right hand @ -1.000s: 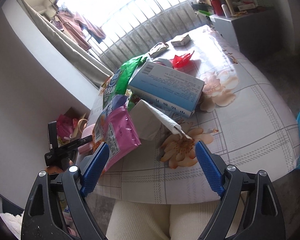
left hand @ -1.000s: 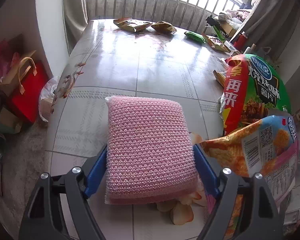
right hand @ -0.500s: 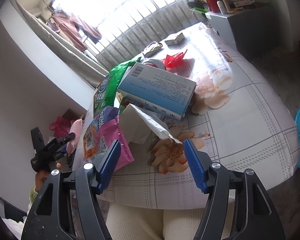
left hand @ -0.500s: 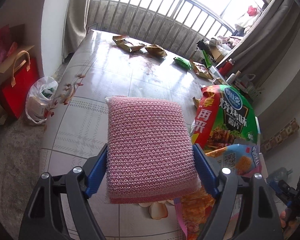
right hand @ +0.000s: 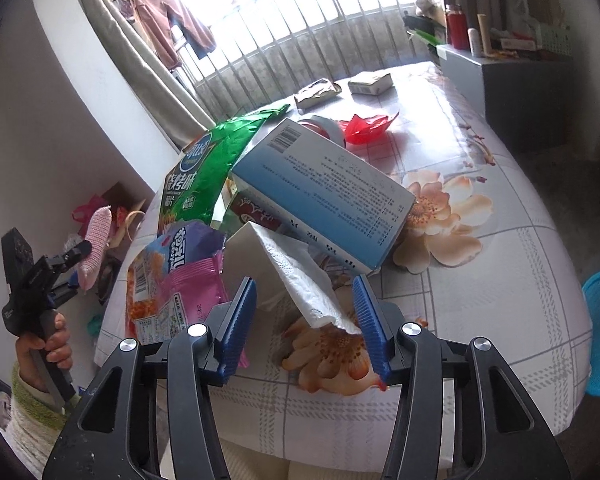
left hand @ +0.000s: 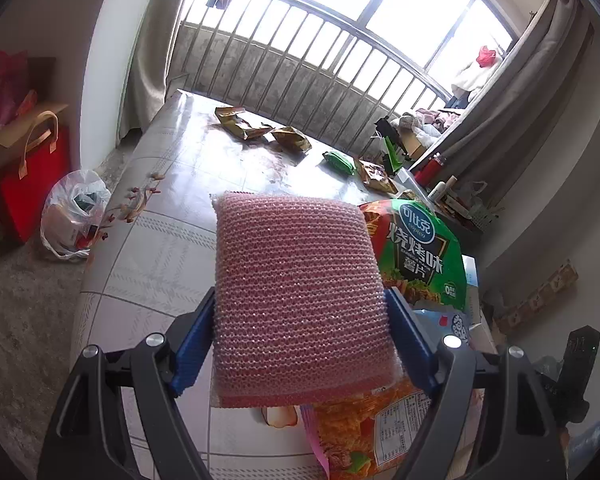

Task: Collect trash
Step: 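Grasp the white tissue with the right gripper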

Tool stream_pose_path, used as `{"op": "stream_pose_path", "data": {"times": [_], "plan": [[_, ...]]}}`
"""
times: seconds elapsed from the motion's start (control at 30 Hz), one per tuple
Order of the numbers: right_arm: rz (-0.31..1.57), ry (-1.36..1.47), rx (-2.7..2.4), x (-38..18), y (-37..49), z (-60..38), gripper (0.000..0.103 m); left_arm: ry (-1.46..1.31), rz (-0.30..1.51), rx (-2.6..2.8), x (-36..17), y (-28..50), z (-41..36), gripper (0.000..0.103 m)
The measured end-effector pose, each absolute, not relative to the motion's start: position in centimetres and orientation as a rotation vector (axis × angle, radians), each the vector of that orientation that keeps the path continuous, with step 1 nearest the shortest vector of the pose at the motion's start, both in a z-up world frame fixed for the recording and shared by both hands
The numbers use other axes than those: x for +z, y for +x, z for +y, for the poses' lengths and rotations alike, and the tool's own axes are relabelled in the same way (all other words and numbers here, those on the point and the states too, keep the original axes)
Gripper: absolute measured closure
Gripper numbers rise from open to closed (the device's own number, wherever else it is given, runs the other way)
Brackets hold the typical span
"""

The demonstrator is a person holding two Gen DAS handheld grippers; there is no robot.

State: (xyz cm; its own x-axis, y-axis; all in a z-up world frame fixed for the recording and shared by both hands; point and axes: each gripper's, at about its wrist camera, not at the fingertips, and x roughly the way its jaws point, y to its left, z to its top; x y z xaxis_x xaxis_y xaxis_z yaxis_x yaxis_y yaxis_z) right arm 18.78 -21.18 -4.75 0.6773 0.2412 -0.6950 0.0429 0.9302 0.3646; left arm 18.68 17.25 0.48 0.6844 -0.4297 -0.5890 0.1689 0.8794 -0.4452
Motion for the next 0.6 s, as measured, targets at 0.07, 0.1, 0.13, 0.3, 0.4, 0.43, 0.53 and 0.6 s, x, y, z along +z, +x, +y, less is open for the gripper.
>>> {"op": "stream_pose_path", "data": {"times": [0.07,0.1,0.13,0.3,0.4,0.43,0.53,0.6], "plan": [[0.845,0.337,0.112,-5.1,19.3,-20.8,0.072,-0.382,0.737,-0.348,0.7,18.2,17.3,0.024],[0.858,0.332,0.115,-5.4,19.5,-20.7,0.078,-0.386,0.733,-0.349,0.7,17.9,17.2,0.024],[0.869,0.333,0.116,-5.6,19.6,-20.6,0.093,-0.389,0.729,-0.352,0.8,17.7,17.1,0.024],[0.855,0.351,0.099,-5.3,18.7,-20.7,0.102,-0.383,0.728,-0.361,0.5,16.7,16.8,0.024],[0.806,0.352,0.071,-3.9,17.5,-21.0,0.103,-0.371,0.732,-0.373,0.3,16.3,16.4,0.024],[0.791,0.36,0.061,-3.6,17.1,-21.3,0.103,-0.366,0.733,-0.376,0.3,16.2,16.2,0.024],[0.752,0.386,0.024,-2.5,16.2,-22.3,0.103,-0.352,0.731,-0.381,0.5,16.1,15.9,0.024],[0.722,0.412,-0.003,-1.9,15.4,-23.3,0.103,-0.348,0.722,-0.388,0.8,15.9,15.5,0.024]]}}
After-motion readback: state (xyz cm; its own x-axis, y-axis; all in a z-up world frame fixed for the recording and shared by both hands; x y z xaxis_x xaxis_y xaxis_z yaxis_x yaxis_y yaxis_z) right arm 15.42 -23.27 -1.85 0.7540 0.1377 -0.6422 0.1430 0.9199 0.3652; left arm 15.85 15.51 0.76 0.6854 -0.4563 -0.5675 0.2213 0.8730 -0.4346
